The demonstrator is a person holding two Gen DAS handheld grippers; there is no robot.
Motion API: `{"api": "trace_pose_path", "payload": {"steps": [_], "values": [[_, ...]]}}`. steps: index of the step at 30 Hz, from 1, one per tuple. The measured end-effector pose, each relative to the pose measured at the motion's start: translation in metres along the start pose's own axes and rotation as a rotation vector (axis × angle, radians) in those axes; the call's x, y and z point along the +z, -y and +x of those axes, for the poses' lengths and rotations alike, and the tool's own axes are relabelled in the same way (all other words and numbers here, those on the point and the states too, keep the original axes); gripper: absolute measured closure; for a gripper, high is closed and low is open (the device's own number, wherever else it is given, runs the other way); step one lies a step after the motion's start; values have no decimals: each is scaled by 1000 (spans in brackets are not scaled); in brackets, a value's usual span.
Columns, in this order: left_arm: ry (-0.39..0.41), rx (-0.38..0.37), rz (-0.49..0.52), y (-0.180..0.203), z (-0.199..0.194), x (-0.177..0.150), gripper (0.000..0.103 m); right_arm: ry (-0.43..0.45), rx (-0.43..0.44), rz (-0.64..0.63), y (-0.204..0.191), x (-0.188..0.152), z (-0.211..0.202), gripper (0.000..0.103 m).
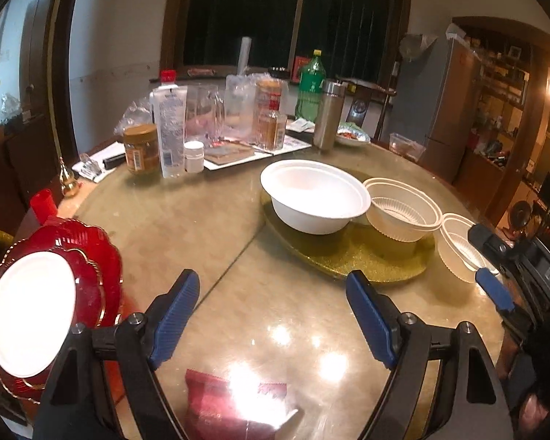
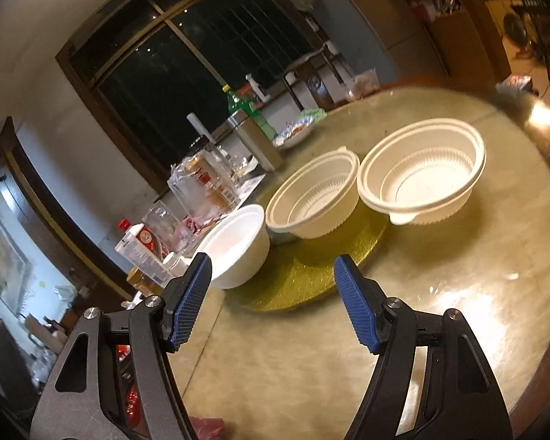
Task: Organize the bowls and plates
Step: 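Move the right gripper to the white foam bowl on the gold mat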
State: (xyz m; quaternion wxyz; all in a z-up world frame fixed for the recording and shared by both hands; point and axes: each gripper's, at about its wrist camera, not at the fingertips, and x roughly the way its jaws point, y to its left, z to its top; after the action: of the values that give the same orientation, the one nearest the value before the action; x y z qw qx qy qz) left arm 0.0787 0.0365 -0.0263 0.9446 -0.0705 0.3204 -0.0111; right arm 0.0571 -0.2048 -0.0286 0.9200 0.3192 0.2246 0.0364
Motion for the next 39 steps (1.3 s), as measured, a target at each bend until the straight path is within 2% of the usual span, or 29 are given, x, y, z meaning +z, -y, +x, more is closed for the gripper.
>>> {"api": "trace_pose_path", "payload": {"steps": [4,13,24,28,34,37,39], "values": [[-20,-10,-7,3,10,1,21,-35,19,3,0,-2,5,33],[-43,-51,2,14,16,5,21,-36,4,-7,1,-4,9,33],[-96,19,-37,2,46,33,21,-120,55,23,2,-6,25,33],[-105,35,-31,2,55,43,21,-209,84,73,2,-3,35,33],[-142,57,-34,0,74,65,21,-348,107,128,-6,25,66,33],[-154,51,-73,-4,86,76,21,-406,128,163,-12,39,90,33],[-168,66,-93,-4,97,83,21,-431,108,151,-18,44,108,33]]}}
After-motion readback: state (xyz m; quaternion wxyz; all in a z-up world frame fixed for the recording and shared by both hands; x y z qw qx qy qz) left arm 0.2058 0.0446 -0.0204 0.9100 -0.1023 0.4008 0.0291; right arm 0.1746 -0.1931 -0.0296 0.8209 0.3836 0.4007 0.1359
